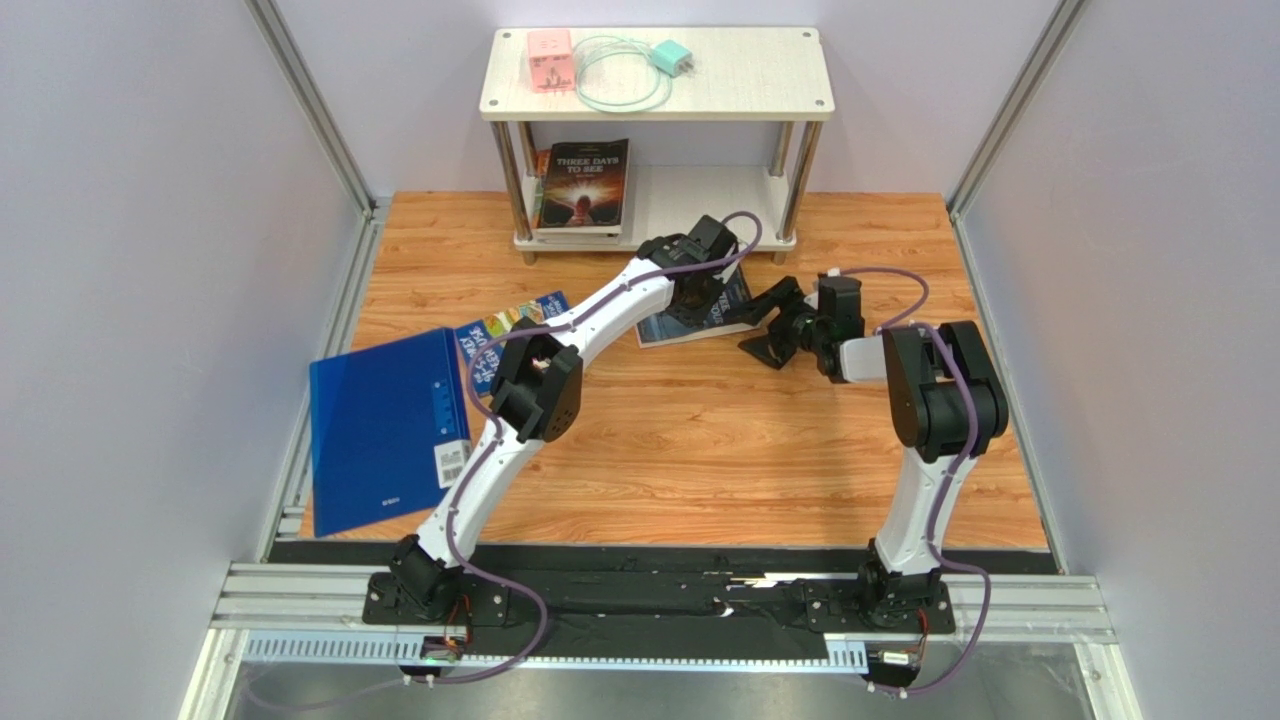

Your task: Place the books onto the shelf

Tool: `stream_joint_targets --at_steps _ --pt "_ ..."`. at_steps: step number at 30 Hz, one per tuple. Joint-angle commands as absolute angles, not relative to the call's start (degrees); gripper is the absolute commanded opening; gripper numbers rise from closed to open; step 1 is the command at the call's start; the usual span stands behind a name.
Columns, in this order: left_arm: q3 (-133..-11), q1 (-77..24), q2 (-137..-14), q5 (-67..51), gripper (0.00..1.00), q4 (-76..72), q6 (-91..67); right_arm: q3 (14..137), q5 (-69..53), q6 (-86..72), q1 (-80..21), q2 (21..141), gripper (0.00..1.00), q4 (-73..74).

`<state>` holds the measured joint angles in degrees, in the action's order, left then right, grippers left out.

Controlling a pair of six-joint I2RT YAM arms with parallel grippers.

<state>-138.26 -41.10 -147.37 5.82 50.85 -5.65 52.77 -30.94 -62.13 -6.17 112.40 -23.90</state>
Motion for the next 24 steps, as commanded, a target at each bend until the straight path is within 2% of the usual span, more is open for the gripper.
stream_joint_targets --at_steps 1,24 --pt "-135.35 -41.66 -149.15 -0.62 0.00 56.95 -7.03 54.31 -27.33 -61.78 -5.89 115.04 0.74 -23.46" --pt "-135.44 -41.75 -148.89 -4.48 0.00 57.39 -6.94 65.91 -29.35 -61.26 -10.81 122.16 0.67 -29.54"
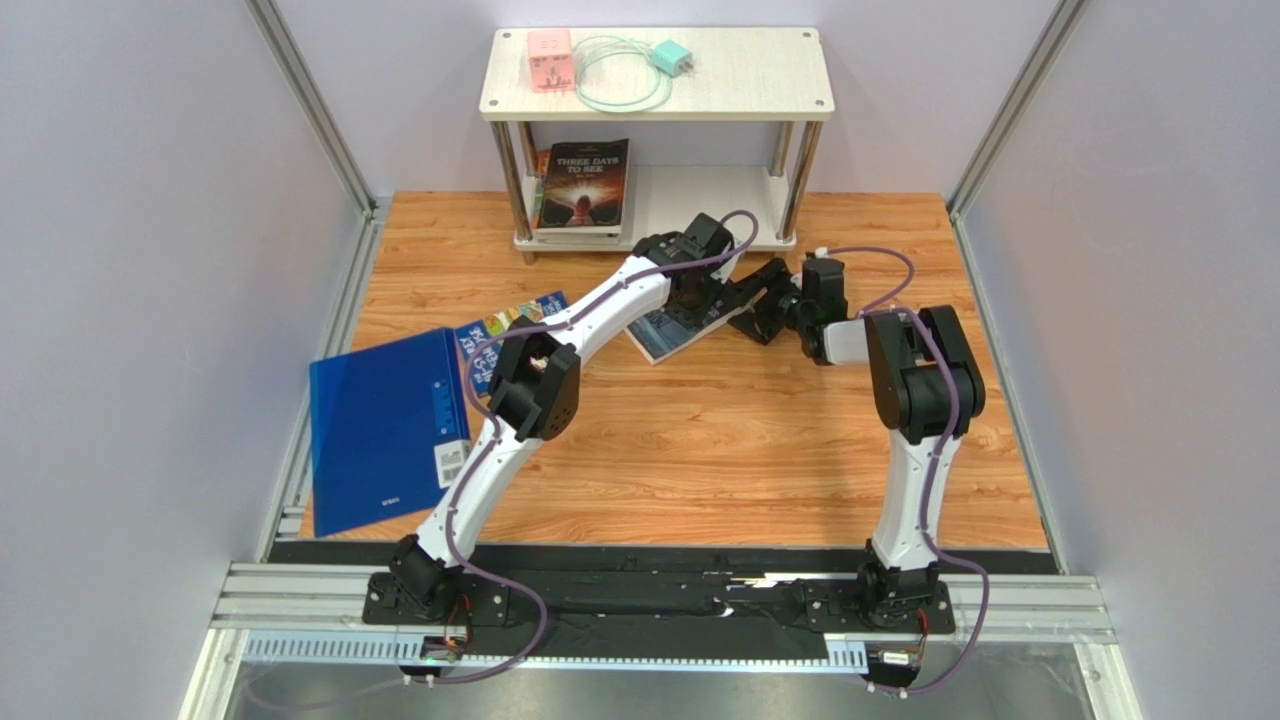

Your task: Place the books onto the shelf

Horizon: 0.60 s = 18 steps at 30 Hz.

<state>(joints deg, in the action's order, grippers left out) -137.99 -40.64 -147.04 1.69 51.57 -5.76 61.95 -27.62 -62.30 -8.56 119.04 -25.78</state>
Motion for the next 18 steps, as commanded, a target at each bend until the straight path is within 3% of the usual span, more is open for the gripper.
stream_joint_targets --at_steps 1,13,18 --pt "-135.44 -41.84 -148.89 -5.27 0.00 57.31 -6.94 67.31 -29.62 -61.00 -11.07 122.60 0.67 -29.18" --pt "-127.81 -42.28 -143.89 -7.40 0.00 53.71 -7.99 77.26 -31.73 -57.13 -15.21 128.58 0.64 -18.37" --pt "-113.32 -40.70 -128.73 -2.56 0.00 47.04 -10.63 74.45 -31.20 -53.80 -14.94 126.13 0.64 -16.70"
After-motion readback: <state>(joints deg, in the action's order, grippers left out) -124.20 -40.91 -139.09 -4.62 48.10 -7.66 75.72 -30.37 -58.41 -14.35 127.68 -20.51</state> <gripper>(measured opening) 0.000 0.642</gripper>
